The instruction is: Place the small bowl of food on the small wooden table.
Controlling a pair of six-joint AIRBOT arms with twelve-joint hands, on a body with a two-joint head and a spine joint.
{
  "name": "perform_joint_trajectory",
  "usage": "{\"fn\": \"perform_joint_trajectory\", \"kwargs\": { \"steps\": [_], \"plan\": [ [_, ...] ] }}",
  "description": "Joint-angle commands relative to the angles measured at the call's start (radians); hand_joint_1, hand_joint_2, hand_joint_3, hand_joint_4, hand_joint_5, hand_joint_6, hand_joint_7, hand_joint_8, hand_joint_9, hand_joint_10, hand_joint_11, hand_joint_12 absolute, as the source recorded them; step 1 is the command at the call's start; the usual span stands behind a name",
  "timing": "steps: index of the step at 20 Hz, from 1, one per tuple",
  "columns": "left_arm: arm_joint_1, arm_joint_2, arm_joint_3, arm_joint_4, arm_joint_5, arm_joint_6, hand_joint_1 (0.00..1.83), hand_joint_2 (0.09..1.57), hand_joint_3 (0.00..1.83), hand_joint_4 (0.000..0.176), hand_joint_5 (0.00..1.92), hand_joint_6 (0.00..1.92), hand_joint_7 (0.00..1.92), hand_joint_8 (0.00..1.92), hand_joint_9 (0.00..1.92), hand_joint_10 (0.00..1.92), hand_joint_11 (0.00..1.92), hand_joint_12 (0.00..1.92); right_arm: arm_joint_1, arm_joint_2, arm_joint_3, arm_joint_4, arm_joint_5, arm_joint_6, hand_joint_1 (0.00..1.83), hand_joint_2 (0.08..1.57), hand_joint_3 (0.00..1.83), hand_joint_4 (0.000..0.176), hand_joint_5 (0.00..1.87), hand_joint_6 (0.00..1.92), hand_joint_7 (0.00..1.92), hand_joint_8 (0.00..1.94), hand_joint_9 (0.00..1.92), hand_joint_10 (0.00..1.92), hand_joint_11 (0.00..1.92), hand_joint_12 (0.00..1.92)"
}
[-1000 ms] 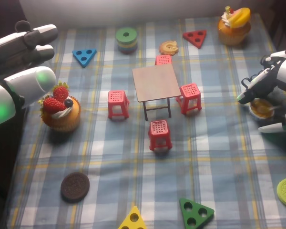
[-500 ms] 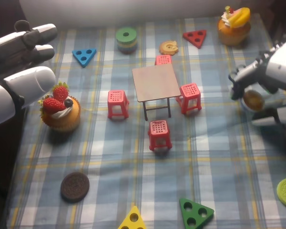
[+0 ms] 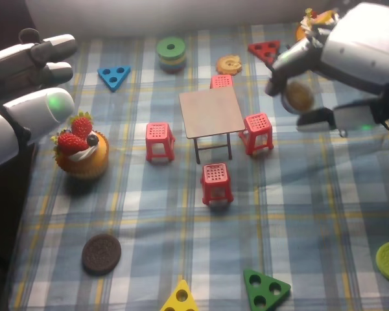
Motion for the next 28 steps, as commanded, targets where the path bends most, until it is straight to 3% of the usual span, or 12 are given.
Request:
{"fn": "perform_joint_trajectory", "kwargs": {
  "steps": [1, 4, 5, 7, 10, 11, 13, 15, 17, 21, 23, 28],
  "plan": [
    [-0.011, -0.002, 0.006, 0.006, -0.119, -0.010, 0.35, 1.21, 0.00, 0.131, 0.37, 0.00, 0.50, 0.00, 0.44, 0.00, 0.00, 0.63, 0.021, 0.000, 0.002, 0.014, 0.116, -0.002, 1.37, 1.05, 0.00, 0.000, 1.06, 0.80, 1.25, 0.56, 0.99, 1.05, 0.61, 1.44],
    [-0.011, -0.003, 0.008, 0.007, -0.116, -0.010, 0.36, 1.21, 0.00, 0.127, 0.38, 0.00, 0.48, 0.00, 0.44, 0.00, 0.00, 0.65, 0.050, -0.010, 0.003, -0.004, 0.116, -0.002, 1.37, 1.03, 0.00, 0.000, 1.15, 0.71, 1.28, 0.51, 1.02, 0.90, 0.64, 1.29],
    [-0.011, -0.003, 0.008, 0.008, -0.115, -0.011, 0.39, 1.21, 0.00, 0.126, 0.38, 0.00, 0.48, 0.00, 0.43, 0.00, 0.00, 0.62, 0.057, -0.016, 0.004, -0.008, 0.116, -0.002, 1.28, 1.03, 0.00, 0.011, 1.16, 0.69, 1.24, 0.55, 1.03, 0.58, 0.63, 1.23],
    [-0.011, -0.003, 0.009, 0.008, -0.113, -0.012, 0.39, 1.20, 0.00, 0.121, 0.38, 0.00, 0.50, 0.00, 0.46, 0.01, 0.00, 0.66, 0.072, -0.032, 0.006, -0.017, 0.116, -0.002, 1.40, 1.01, 0.00, 0.000, 1.20, 0.44, 1.35, 0.30, 1.14, 0.96, 0.96, 1.20],
    [-0.011, -0.003, 0.011, 0.008, -0.112, -0.015, 0.37, 1.21, 0.00, 0.124, 0.39, 0.00, 0.50, 0.00, 0.47, 0.00, 0.00, 0.69, 0.094, -0.056, 0.006, -0.039, 0.116, -0.001, 1.30, 0.98, 0.00, 0.000, 1.37, 0.14, 1.33, 0.54, 1.32, 0.51, 0.99, 1.26],
    [-0.012, -0.004, 0.012, 0.008, -0.111, -0.015, 0.37, 1.22, 0.00, 0.123, 0.38, 0.00, 0.49, 0.00, 0.45, 0.00, 0.00, 0.65, 0.101, -0.063, 0.006, -0.047, 0.116, 0.000, 1.40, 0.97, 0.00, 0.000, 1.33, 0.16, 1.43, 0.18, 1.31, 0.73, 1.18, 1.14],
    [-0.014, -0.006, 0.014, 0.008, -0.108, -0.016, 0.37, 1.21, 0.00, 0.123, 0.39, 0.00, 0.50, 0.00, 0.46, 0.00, 0.00, 0.67, 0.112, -0.074, 0.006, -0.063, 0.116, 0.007, 1.41, 0.98, 0.00, 0.000, 1.31, 0.18, 1.45, 0.07, 1.23, 0.83, 1.03, 1.15],
    [-0.015, -0.010, 0.016, 0.008, -0.103, -0.016, 0.34, 1.22, 0.00, 0.126, 0.37, 0.00, 0.48, 0.00, 0.45, 0.00, 0.00, 0.63, 0.120, -0.087, 0.006, -0.075, 0.116, 0.008, 1.40, 1.00, 0.00, 0.000, 1.24, 0.43, 1.39, 0.23, 1.12, 0.90, 0.78, 1.20],
    [-0.017, -0.011, 0.017, 0.009, -0.101, -0.016, 0.33, 1.22, 0.00, 0.134, 0.35, 0.00, 0.46, 0.00, 0.43, 0.00, 0.00, 0.59, 0.127, -0.096, 0.007, -0.080, 0.116, 0.008, 1.29, 0.99, 0.00, 0.000, 1.27, 0.41, 1.38, 0.38, 1.32, 0.55, 1.11, 1.23],
    [-0.019, -0.012, 0.018, 0.009, -0.100, -0.017, 0.29, 1.23, 0.00, 0.145, 0.34, 0.00, 0.46, 0.00, 0.42, 0.00, 0.00, 0.57, 0.130, -0.114, 0.016, -0.085, 0.106, 0.008, 1.28, 1.01, 0.00, 0.000, 1.17, 0.57, 1.32, 0.53, 1.39, 0.54, 1.17, 1.28],
    [-0.019, -0.013, 0.018, 0.009, -0.099, -0.017, 0.30, 1.22, 0.00, 0.152, 0.35, 0.01, 0.48, 0.01, 0.44, 0.01, 0.00, 0.58, 0.133, -0.128, 0.023, -0.095, 0.084, 0.008, 1.40, 1.02, 0.01, 0.000, 1.09, 0.65, 1.25, 0.50, 1.14, 0.96, 1.02, 1.21],
    [-0.025, -0.023, 0.024, 0.012, -0.088, -0.021, 0.33, 1.22, 0.00, 0.152, 0.34, 0.00, 0.47, 0.00, 0.41, 0.00, 0.00, 0.56, 0.139, -0.144, 0.038, -0.100, 0.054, 0.008, 1.28, 1.03, 0.00, 0.000, 1.17, 0.66, 1.16, 0.69, 0.99, 0.81, 0.68, 1.35]
  ]
}}
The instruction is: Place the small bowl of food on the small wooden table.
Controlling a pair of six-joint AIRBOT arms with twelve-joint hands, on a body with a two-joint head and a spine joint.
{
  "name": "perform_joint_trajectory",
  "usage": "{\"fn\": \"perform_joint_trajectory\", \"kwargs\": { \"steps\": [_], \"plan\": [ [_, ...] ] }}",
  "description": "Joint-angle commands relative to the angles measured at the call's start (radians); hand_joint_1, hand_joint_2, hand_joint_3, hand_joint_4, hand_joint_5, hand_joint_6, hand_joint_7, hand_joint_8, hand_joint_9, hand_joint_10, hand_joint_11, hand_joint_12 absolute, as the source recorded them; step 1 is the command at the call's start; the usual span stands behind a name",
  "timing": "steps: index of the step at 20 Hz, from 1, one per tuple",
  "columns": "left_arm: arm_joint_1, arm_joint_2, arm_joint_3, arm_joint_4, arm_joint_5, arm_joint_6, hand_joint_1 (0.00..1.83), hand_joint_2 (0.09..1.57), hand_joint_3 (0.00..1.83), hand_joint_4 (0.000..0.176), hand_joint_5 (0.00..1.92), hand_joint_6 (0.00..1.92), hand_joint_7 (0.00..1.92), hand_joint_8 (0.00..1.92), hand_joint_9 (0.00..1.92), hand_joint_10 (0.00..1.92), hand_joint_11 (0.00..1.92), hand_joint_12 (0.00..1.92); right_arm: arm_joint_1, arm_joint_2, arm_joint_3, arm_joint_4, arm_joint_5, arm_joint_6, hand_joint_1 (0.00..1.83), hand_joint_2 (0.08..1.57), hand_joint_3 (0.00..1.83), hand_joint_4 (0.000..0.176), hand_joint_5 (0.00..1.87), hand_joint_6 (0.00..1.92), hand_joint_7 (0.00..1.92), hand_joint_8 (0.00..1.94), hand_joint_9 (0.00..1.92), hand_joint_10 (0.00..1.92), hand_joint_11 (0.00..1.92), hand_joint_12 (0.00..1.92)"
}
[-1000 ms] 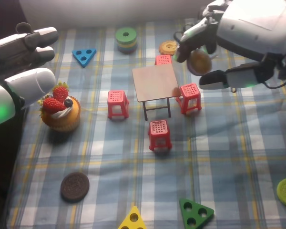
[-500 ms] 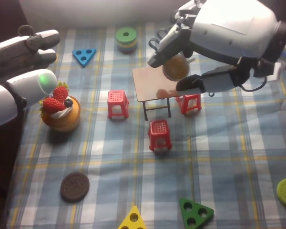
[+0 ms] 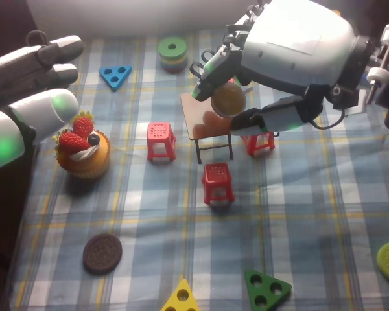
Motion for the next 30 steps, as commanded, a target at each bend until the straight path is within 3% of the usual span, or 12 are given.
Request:
{"fn": "perform_joint_trajectory", "kwargs": {
  "steps": [1, 2, 5, 6, 8, 9, 13, 23, 25, 27, 28, 30],
  "plan": [
    [-0.012, 0.000, 0.004, 0.011, -0.120, -0.013, 0.33, 1.22, 0.00, 0.146, 0.34, 0.00, 0.48, 0.00, 0.42, 0.00, 0.00, 0.57, 0.016, 0.003, 0.004, 0.027, 0.110, -0.002, 1.25, 1.05, 0.00, 0.024, 1.14, 0.70, 1.11, 0.79, 0.98, 0.72, 0.68, 1.40],
    [-0.012, 0.000, 0.004, 0.011, -0.121, -0.014, 0.31, 1.23, 0.00, 0.146, 0.34, 0.00, 0.48, 0.00, 0.42, 0.00, 0.00, 0.57, 0.017, 0.003, 0.004, 0.023, 0.109, -0.002, 1.28, 1.05, 0.00, 0.000, 1.11, 0.62, 1.15, 0.86, 1.03, 0.78, 0.77, 1.44],
    [-0.012, -0.001, 0.005, 0.011, -0.121, -0.014, 0.31, 1.23, 0.00, 0.153, 0.34, 0.00, 0.48, 0.00, 0.42, 0.00, 0.00, 0.58, 0.019, 0.003, 0.004, 0.021, 0.108, -0.002, 1.27, 1.07, 0.00, 0.000, 1.02, 0.73, 1.15, 0.88, 1.06, 0.63, 0.84, 1.27],
    [-0.012, -0.002, 0.005, 0.011, -0.121, -0.015, 0.30, 1.23, 0.00, 0.153, 0.34, 0.00, 0.48, 0.00, 0.43, 0.00, 0.00, 0.61, 0.020, 0.003, 0.004, 0.021, 0.108, -0.002, 1.35, 1.05, 0.00, 0.000, 0.93, 0.31, 1.12, 0.81, 1.05, 0.51, 0.83, 1.21],
    [-0.012, -0.002, 0.006, 0.011, -0.122, -0.015, 0.28, 1.24, 0.00, 0.160, 0.34, 0.00, 0.47, 0.00, 0.42, 0.00, 0.00, 0.60, 0.020, 0.003, 0.004, 0.021, 0.108, -0.002, 1.23, 0.94, 0.00, 0.000, 0.94, 0.04, 1.04, 0.18, 1.05, 0.33, 0.80, 1.14],
    [-0.012, -0.001, 0.006, 0.011, -0.123, -0.016, 0.27, 1.24, 0.00, 0.158, 0.34, 0.00, 0.47, 0.00, 0.42, 0.00, 0.00, 0.59, 0.020, 0.003, 0.004, 0.021, 0.108, -0.002, 1.35, 0.99, 0.00, 0.000, 0.95, 0.01, 1.16, 0.55, 1.06, 0.32, 0.79, 1.15],
    [-0.012, -0.001, 0.007, 0.011, -0.124, -0.017, 0.25, 1.24, 0.00, 0.154, 0.33, 0.00, 0.47, 0.00, 0.42, 0.00, 0.00, 0.58, 0.020, 0.003, 0.003, 0.020, 0.108, -0.002, 1.19, 0.94, 0.00, 0.000, 0.89, 0.00, 1.06, 0.07, 1.03, 0.27, 0.74, 1.14],
    [-0.012, -0.001, 0.007, 0.009, -0.130, -0.021, 0.30, 1.23, 0.00, 0.164, 0.33, 0.00, 0.45, 0.00, 0.42, 0.00, 0.00, 0.63, 0.020, 0.004, -0.007, 0.021, 0.115, -0.002, 1.05, 0.96, 0.00, 0.000, 0.79, 0.00, 0.97, 0.00, 0.97, 0.20, 0.70, 1.10],
    [-0.012, 0.003, 0.005, 0.005, -0.142, -0.021, 0.33, 1.22, 0.00, 0.144, 0.36, 0.00, 0.48, 0.00, 0.43, 0.00, 0.00, 0.68, 0.020, 0.020, -0.021, 0.034, 0.141, 0.003, 0.97, 0.92, 0.00, 0.041, 0.57, 0.00, 0.55, 0.00, 0.62, 0.03, 0.35, 0.93],
    [-0.012, 0.006, 0.004, 0.002, -0.152, -0.021, 0.33, 1.21, 0.00, 0.136, 0.36, 0.00, 0.45, 0.00, 0.42, 0.00, 0.00, 0.71, 0.020, 0.064, -0.036, 0.061, 0.186, 0.006, 0.87, 0.90, 0.00, 0.080, 0.42, 0.00, 0.39, 0.00, 0.48, 0.00, 0.20, 0.83],
    [-0.011, 0.007, 0.003, 0.001, -0.156, -0.022, 0.30, 1.21, 0.00, 0.136, 0.36, 0.00, 0.46, 0.00, 0.43, 0.00, 0.00, 0.72, 0.020, 0.087, -0.042, 0.068, 0.199, 0.006, 0.83, 0.88, 0.00, 0.089, 0.37, 0.00, 0.40, 0.00, 0.44, 0.00, 0.09, 0.93],
    [-0.011, 0.011, -0.001, -0.001, -0.176, -0.022, 0.29, 1.20, 0.00, 0.138, 0.36, 0.00, 0.45, 0.00, 0.42, 0.00, 0.00, 0.74, 0.003, 0.136, -0.061, 0.084, 0.228, 0.006, 0.78, 0.91, 0.01, 0.065, 0.29, 0.00, 0.34, 0.00, 0.33, 0.00, 0.00, 0.86]
  ]
}}
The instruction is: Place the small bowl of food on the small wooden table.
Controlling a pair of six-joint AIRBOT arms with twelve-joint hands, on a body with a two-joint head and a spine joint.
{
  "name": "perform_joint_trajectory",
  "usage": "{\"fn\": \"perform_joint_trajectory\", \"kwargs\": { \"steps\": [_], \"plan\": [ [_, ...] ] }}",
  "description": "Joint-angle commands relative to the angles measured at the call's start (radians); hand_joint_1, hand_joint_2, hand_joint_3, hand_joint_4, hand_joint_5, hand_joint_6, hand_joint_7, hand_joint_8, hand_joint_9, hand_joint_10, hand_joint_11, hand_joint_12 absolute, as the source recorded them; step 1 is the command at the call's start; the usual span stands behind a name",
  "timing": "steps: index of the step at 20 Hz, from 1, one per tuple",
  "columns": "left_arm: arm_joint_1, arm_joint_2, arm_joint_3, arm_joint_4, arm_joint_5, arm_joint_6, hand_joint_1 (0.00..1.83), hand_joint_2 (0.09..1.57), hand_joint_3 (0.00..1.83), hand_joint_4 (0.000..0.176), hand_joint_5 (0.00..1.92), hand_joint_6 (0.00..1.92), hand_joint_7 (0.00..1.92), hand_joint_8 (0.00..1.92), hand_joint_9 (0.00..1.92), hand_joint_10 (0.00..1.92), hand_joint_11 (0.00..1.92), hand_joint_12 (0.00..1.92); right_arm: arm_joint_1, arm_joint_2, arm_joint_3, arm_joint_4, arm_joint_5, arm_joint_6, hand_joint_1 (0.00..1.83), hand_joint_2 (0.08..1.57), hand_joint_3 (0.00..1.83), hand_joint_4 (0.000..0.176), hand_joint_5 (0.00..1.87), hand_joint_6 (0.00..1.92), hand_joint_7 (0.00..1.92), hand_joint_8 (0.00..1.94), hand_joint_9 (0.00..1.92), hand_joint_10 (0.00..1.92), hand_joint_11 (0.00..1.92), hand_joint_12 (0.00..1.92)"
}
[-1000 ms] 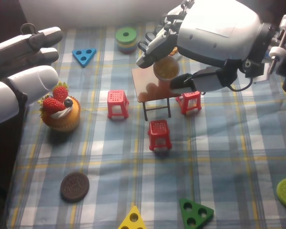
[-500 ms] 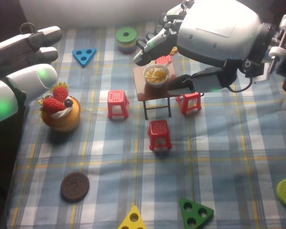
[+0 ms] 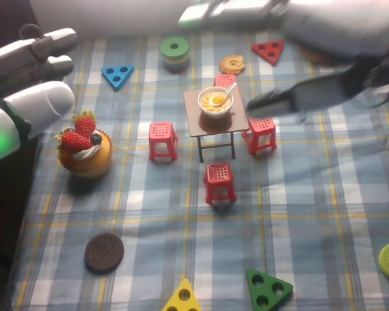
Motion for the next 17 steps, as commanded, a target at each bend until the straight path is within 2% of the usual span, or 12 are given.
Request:
{"fn": "perform_joint_trajectory", "kwargs": {
  "steps": [1, 2, 3, 6, 8, 9, 10, 11, 12, 13, 14, 17],
  "plan": [
    [-0.011, 0.011, -0.002, 0.012, -0.154, -0.012, 0.29, 1.20, 0.00, 0.138, 0.36, 0.00, 0.45, 0.00, 0.42, 0.00, 0.00, 0.74, -0.010, 0.026, -0.009, 0.044, 0.148, 0.001, 0.78, 0.91, 0.01, 0.065, 0.29, 0.00, 0.34, 0.00, 0.33, 0.00, 0.00, 0.86],
    [-0.011, 0.016, -0.003, 0.013, -0.179, -0.021, 0.29, 1.20, 0.00, 0.122, 0.36, 0.00, 0.44, 0.00, 0.40, 0.00, 0.00, 0.77, -0.048, 0.058, -0.022, 0.081, 0.187, 0.001, 0.63, 0.89, 0.00, 0.086, 0.22, 0.00, 0.21, 0.00, 0.17, 0.01, 0.00, 0.51],
    [-0.009, 0.018, -0.003, 0.016, -0.200, -0.037, 0.31, 1.18, 0.00, 0.130, 0.35, 0.00, 0.43, 0.00, 0.38, 0.00, 0.00, 0.75, -0.086, 0.083, -0.032, 0.115, 0.233, 0.001, 0.66, 0.89, 0.00, 0.111, 0.17, 0.00, 0.14, 0.01, 0.07, 0.01, 0.00, 0.26],
    [-0.009, 0.016, -0.002, 0.021, -0.268, -0.077, 0.28, 1.17, 0.00, 0.129, 0.30, 0.00, 0.38, 0.00, 0.33, 0.00, 0.00, 0.58, -0.224, 0.148, -0.075, 0.238, 0.394, 0.001, 0.78, 0.93, 0.01, 0.120, 0.08, 0.00, 0.04, 0.00, 0.00, 0.00, 0.00, 0.01],
    [-0.009, 0.003, 0.006, 0.006, -0.320, -0.108, 0.36, 1.15, 0.00, 0.107, 0.32, 0.00, 0.36, 0.00, 0.30, 0.00, 0.00, 0.59, -0.368, 0.164, -0.109, 0.378, 0.547, -0.015, 0.78, 0.95, 0.01, 0.098, 0.09, 0.01, 0.05, 0.01, 0.00, 0.00, 0.00, 0.00],
    [-0.009, -0.005, 0.013, 0.006, -0.337, -0.133, 0.39, 1.16, 0.00, 0.078, 0.35, 0.01, 0.36, 0.00, 0.29, 0.00, 0.00, 0.66, -0.431, 0.162, -0.118, 0.433, 0.601, -0.015, 0.80, 1.01, 0.01, 0.082, 0.07, 0.00, 0.05, 0.00, 0.00, 0.00, 0.00, 0.00],
    [-0.009, -0.012, 0.019, 0.007, -0.355, -0.161, 0.38, 1.16, 0.00, 0.085, 0.34, 0.00, 0.34, 0.00, 0.26, 0.00, 0.00, 0.65, -0.488, 0.161, -0.130, 0.475, 0.648, -0.015, 0.86, 1.02, 0.01, 0.070, 0.07, 0.00, 0.07, 0.01, 0.00, 0.00, 0.00, 0.00],
    [-0.009, -0.020, 0.023, 0.011, -0.379, -0.196, 0.40, 1.19, 0.01, 0.071, 0.30, 0.00, 0.25, 0.00, 0.19, 0.00, 0.00, 0.51, -0.554, 0.163, -0.149, 0.524, 0.703, -0.015, 0.89, 1.05, 0.02, 0.055, 0.07, 0.00, 0.06, 0.00, 0.00, 0.00, 0.00, 0.00],
    [-0.001, -0.025, 0.026, 0.016, -0.404, -0.230, 0.49, 1.20, 0.00, 0.058, 0.24, 0.00, 0.18, 0.00, 0.18, 0.00, 0.00, 0.58, -0.613, 0.166, -0.169, 0.569, 0.763, -0.015, 0.73, 1.04, 0.01, 0.067, 0.07, 0.00, 0.06, 0.00, 0.02, 0.01, 0.03, 0.01],
    [0.005, -0.029, 0.026, 0.020, -0.425, -0.260, 0.52, 1.19, 0.00, 0.048, 0.21, 0.00, 0.15, 0.00, 0.13, 0.00, 0.00, 0.44, -0.655, 0.170, -0.182, 0.598, 0.807, -0.012, 0.70, 1.03, 0.00, 0.042, 0.10, 0.00, 0.10, 0.00, 0.08, 0.01, 0.10, 0.06],
    [0.014, -0.033, 0.027, 0.025, -0.445, -0.289, 0.50, 1.17, 0.00, 0.089, 0.11, 0.00, 0.05, 0.01, 0.03, 0.00, 0.00, 0.12, -0.688, 0.171, -0.192, 0.620, 0.852, -0.007, 0.70, 1.04, 0.00, 0.034, 0.12, 0.01, 0.13, 0.01, 0.14, 0.00, 0.09, 0.23],
    [0.036, -0.049, 0.031, 0.042, -0.505, -0.360, 0.57, 1.16, 0.00, 0.071, 0.00, 0.00, 0.00, 0.00, 0.00, 0.00, 0.00, 0.00, -0.730, 0.169, -0.213, 0.619, 0.896, -0.004, 0.68, 1.05, 0.00, 0.035, 0.19, 0.00, 0.23, 0.02, 0.23, 0.02, 0.06, 0.59]
  ]
}}
